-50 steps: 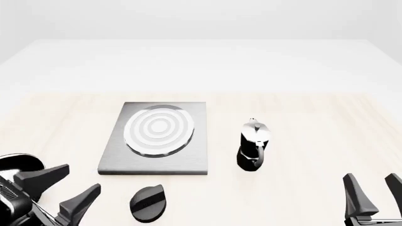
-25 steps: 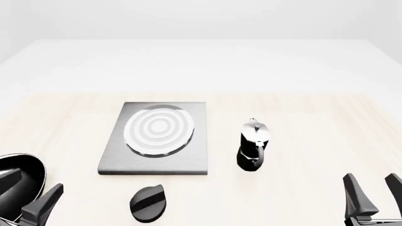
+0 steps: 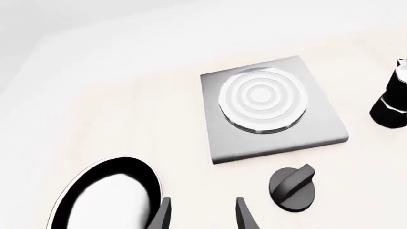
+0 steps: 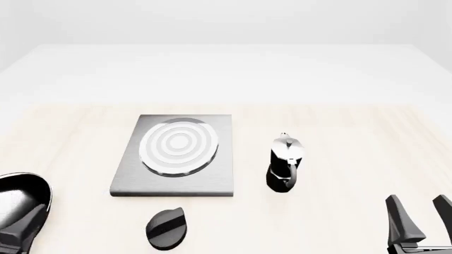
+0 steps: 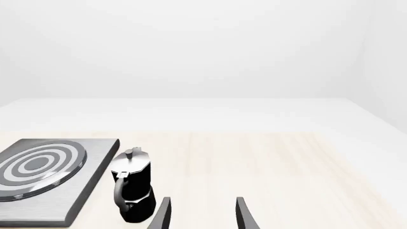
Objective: Turn on the stove and put the frying pan on it.
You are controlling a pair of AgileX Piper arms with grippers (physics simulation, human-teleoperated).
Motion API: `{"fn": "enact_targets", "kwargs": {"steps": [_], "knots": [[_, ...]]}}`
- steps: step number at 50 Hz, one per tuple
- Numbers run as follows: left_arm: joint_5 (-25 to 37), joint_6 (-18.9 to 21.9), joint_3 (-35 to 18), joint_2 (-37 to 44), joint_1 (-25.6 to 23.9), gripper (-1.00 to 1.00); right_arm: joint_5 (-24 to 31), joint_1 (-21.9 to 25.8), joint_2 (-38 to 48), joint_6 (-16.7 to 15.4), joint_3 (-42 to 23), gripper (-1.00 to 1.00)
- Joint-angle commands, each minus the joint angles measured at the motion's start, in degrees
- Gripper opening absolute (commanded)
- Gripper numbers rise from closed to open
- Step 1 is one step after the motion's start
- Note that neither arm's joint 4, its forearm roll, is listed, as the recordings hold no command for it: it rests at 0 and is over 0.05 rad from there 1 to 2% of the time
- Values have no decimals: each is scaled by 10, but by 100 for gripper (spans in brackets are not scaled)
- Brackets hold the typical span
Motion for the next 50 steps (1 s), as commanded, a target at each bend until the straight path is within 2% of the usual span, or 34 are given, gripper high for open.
{"fn": "enact_targets", "kwargs": {"steps": [1, 4, 6, 12, 17, 22, 23, 26, 30, 32, 37, 42, 43, 47, 50], "knots": [[37, 2, -23, 17, 56, 100, 0, 0, 0, 0, 0, 100], [49, 8, -33, 13, 69, 100, 0, 0, 0, 0, 0, 100], [57, -5, -47, 18, 88, 100, 0, 0, 0, 0, 0, 100], [92, 9, -84, 24, 126, 100, 0, 0, 0, 0, 0, 100], [123, 36, -77, 24, 177, 100, 0, 0, 0, 0, 0, 100], [139, 35, -91, 31, 203, 100, 0, 0, 0, 0, 0, 100], [142, 38, -85, 42, 221, 100, 0, 0, 0, 0, 0, 100], [143, 27, -88, 62, 248, 100, 0, 0, 0, 0, 0, 100], [143, 54, -91, 65, 285, 100, 0, 0, 0, 0, 0, 100], [146, 44, -81, 80, 294, 100, 0, 0, 0, 0, 0, 100], [148, 84, -100, 74, 332, 100, 0, 0, 0, 0, 0, 100], [142, 85, -108, 89, 346, 100, 0, 0, 0, 0, 0, 100], [141, 66, -109, 102, 347, 100, 0, 0, 0, 0, 0, 100], [138, 74, -123, 110, 357, 100, 0, 0, 0, 0, 0, 100], [128, 87, -110, 122, 373, 100, 0, 0, 0, 0, 0, 100]]}}
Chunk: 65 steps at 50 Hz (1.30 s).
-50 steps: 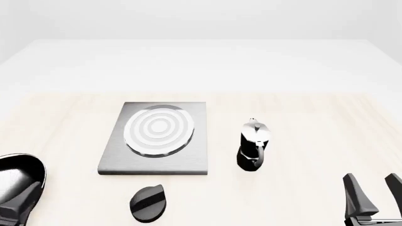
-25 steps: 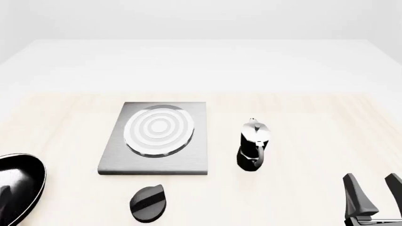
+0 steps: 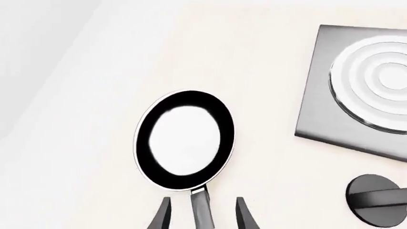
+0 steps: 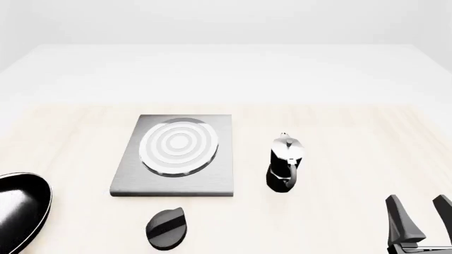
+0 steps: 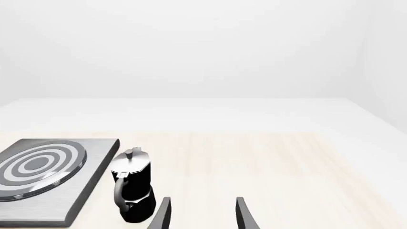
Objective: Turn on the stove and put the frying pan on it.
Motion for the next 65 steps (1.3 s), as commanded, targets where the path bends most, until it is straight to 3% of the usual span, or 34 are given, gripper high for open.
{"fn": "enact_targets", "kwargs": {"steps": [1, 22, 39, 65], "knots": [[-12, 19, -2, 35, 50, 100, 0, 0, 0, 0, 0, 100], [-90, 19, 96, 117, 79, 100, 0, 0, 0, 0, 0, 100], [-141, 11, 136, 160, 92, 100, 0, 0, 0, 0, 0, 100], [-272, 46, 231, 256, 143, 100, 0, 0, 0, 0, 0, 100]]}}
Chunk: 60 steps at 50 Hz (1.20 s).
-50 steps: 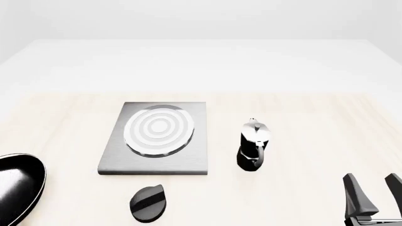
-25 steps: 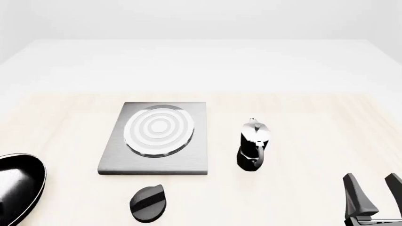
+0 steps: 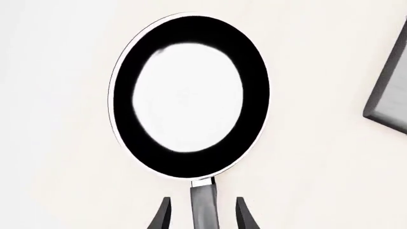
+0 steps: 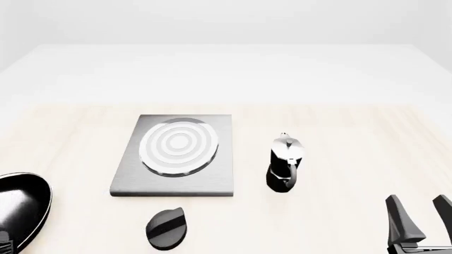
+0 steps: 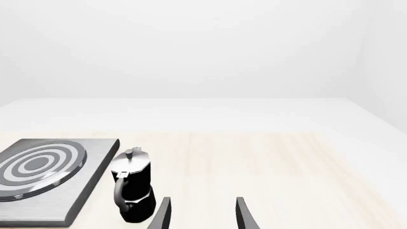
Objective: Turn on the stove and put the frying pan on it.
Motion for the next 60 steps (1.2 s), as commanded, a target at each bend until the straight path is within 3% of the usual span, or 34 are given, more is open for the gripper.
{"fn": "enact_targets", "kwargs": {"steps": [1, 14, 18, 34, 44, 58, 59, 60], "knots": [[-62, 19, 40, 48, 23, 100, 0, 0, 0, 0, 0, 100], [-112, 28, 70, 90, 36, 100, 0, 0, 0, 0, 0, 100], [-162, 48, 93, 131, 55, 100, 0, 0, 0, 0, 0, 100], [-212, 56, 114, 173, 68, 100, 0, 0, 0, 0, 0, 100], [-281, 71, 131, 239, 89, 100, 0, 0, 0, 0, 0, 100], [-305, 76, 139, 263, 95, 100, 0, 0, 0, 0, 0, 100], [-300, 75, 138, 259, 93, -100, 0, 0, 0, 0, 0, 100], [-292, 75, 138, 250, 92, -100, 0, 0, 0, 0, 0, 100]]}}
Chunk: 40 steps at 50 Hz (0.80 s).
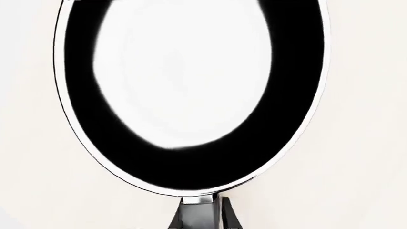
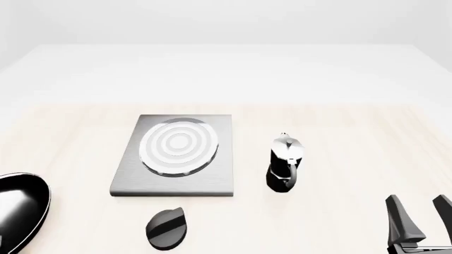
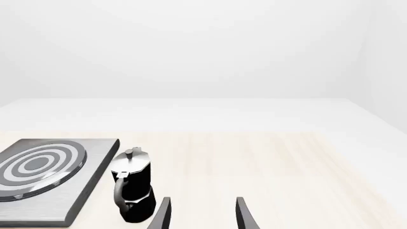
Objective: Turn on the stove and put the frying pan on it.
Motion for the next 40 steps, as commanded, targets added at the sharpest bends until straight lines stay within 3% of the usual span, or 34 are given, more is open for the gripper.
{"fn": "enact_targets", "kwargs": {"steps": [1, 10, 20, 26, 40], "knots": [[-8, -6, 6, 5, 2, -100, 0, 0, 0, 0, 0, 100], [14, -18, 1, -16, -9, -100, 0, 0, 0, 0, 0, 100], [91, -45, -16, -94, -39, -100, 0, 0, 0, 0, 0, 100], [163, -69, -51, -160, -63, -100, 0, 0, 0, 0, 0, 100], [237, -81, -105, -222, -86, -100, 0, 0, 0, 0, 0, 100]]}}
